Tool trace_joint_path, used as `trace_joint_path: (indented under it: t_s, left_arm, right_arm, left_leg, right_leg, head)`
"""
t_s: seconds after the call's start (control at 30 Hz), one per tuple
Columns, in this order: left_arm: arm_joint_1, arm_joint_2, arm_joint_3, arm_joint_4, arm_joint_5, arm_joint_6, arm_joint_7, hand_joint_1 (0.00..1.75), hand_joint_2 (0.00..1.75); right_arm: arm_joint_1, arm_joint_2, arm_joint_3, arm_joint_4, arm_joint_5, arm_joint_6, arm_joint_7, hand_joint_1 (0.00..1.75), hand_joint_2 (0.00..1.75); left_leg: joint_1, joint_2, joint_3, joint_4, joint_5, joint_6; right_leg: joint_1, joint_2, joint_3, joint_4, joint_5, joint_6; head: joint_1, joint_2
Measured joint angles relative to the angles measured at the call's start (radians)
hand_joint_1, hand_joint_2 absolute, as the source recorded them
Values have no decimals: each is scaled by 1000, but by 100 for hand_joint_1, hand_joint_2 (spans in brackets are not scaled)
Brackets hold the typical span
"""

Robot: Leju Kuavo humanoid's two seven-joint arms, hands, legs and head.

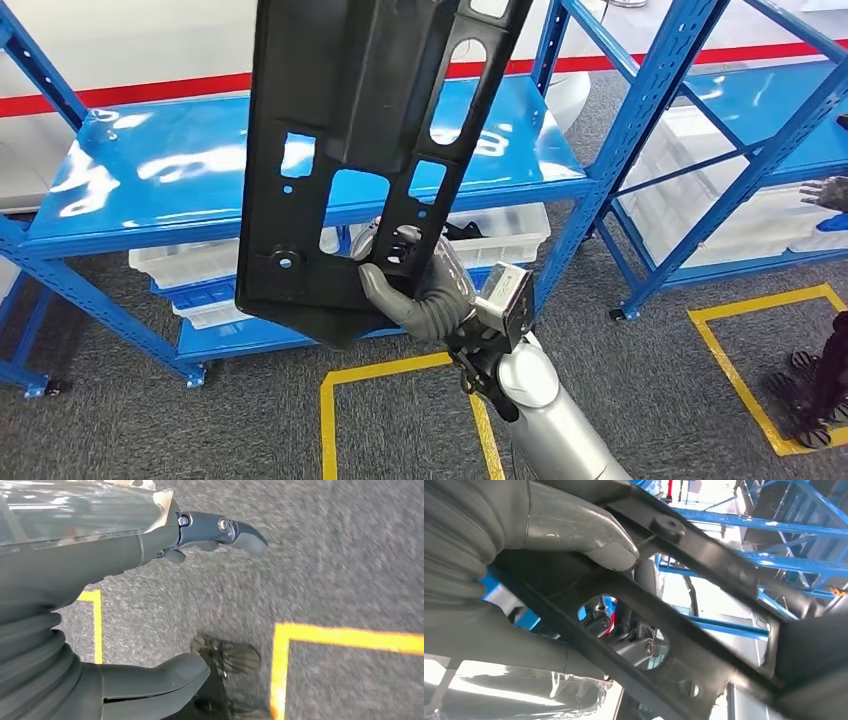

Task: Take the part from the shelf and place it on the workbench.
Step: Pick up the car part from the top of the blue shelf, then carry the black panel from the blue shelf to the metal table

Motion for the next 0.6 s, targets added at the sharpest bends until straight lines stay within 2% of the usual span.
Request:
trace_joint_path:
  t_s: [0.03,0.07,0.1,0.13,0.17,0.2,0.23,0.27,0.3,0.33,0.37,0.4,0.43,0.5,0.53,0.57,0.6]
  left_arm:
    - [0,0,1,0,0,0,0,0,175]
    - [0,0,2,0,0,0,0,0,175]
    - [1,0,2,0,0,-1,0,0,175]
    - [1,0,2,0,0,-1,1,0,175]
    - [1,0,2,0,0,-1,1,0,175]
    - [1,-1,3,0,-1,-1,1,0,175]
    - [1,-1,3,0,-2,-1,1,0,175]
    - [1,-1,4,0,-2,-1,0,0,175]
    - [1,-1,5,0,-3,-1,0,0,175]
    - [2,-1,6,0,-3,-1,0,0,175]
    - [2,-1,6,0,-4,-1,0,0,175]
    - [4,0,7,1,-4,-1,0,0,175]
    - [5,0,7,1,-4,-1,0,0,175]
    - [6,-1,7,1,-4,-1,0,0,175]
    - [6,-1,7,1,-4,-1,0,0,175]
    - [6,-1,7,1,-4,-1,0,0,175]
    - [6,-1,7,1,-4,-1,0,0,175]
  right_arm:
    - [0,0,0,0,0,1,0,175,175]
    - [0,-1,0,1,0,4,0,175,175]
    - [-1,-1,0,2,1,8,0,175,175]
    - [-2,-1,0,4,2,12,-1,175,175]
    - [-4,0,0,5,3,15,-2,175,175]
    - [-7,2,0,6,5,17,-3,175,175]
    - [-11,5,0,7,9,18,-4,175,175]
    - [-15,7,1,8,12,19,-6,175,175]
    - [-17,10,0,10,16,19,-8,175,175]
    - [-17,11,0,11,18,19,-10,175,175]
    - [-17,12,0,13,20,19,-11,175,175]
    - [-17,13,0,15,20,19,-12,175,175]
    - [-17,15,1,17,21,19,-12,175,175]
    - [-17,19,1,19,21,19,-14,175,175]
    - [-17,20,1,21,21,19,-15,175,175]
    - [-17,20,1,22,21,19,-15,175,175]
    - [-17,20,1,24,22,19,-16,175,175]
  left_leg:
    - [-2,1,-15,1,13,1]
    - [-4,2,-31,2,26,1]
    - [-5,2,-48,4,38,0]
    - [-7,3,-65,5,50,-1]
    - [-7,3,-80,8,61,-4]
    - [-8,3,-93,11,71,-7]
    - [-10,3,-102,14,80,-11]
    - [-11,4,-108,15,91,-16]
    - [-11,4,-111,15,100,-21]
    - [-11,4,-113,13,111,-28]
    - [-8,3,-118,12,115,-34]
    - [-5,1,-125,20,100,-41]
    - [-3,-1,-135,42,67,-49]
    - [2,-3,-165,147,-40,-62]
    - [4,-3,-179,216,-80,-67]
    - [4,-3,-186,276,-98,-71]
    - [5,-3,-181,310,-91,-74]
  right_leg:
    - [0,0,-12,67,-34,0]
    - [1,0,-14,119,-48,5]
    - [1,0,-2,142,-41,15]
    - [2,0,27,131,-20,24]
    - [3,0,74,81,1,30]
    - [5,0,134,7,9,28]
    - [8,1,195,-79,3,21]
    - [12,1,238,-145,-10,13]
    - [15,2,261,-184,-21,6]
    - [17,2,263,-200,-23,1]
    - [14,2,252,-197,-15,-6]
    - [12,1,243,-198,-4,-15]
    - [9,0,233,-198,9,-25]
    - [8,-2,210,-197,35,-36]
    - [8,-2,195,-195,47,-36]
    - [9,-2,179,-192,58,-35]
    - [9,-3,163,-186,67,-33]
  head:
    - [0,0]
    - [0,0]
    - [0,0]
    - [0,0]
    - [0,0]
    - [0,0]
    - [-1,0]
    - [-1,0]
    - [-2,0]
    - [-2,0]
    - [-2,0]
    - [-3,0]
    - [-4,0]
    - [-6,0]
    - [-6,0]
    - [-6,0]
    - [-7,0]
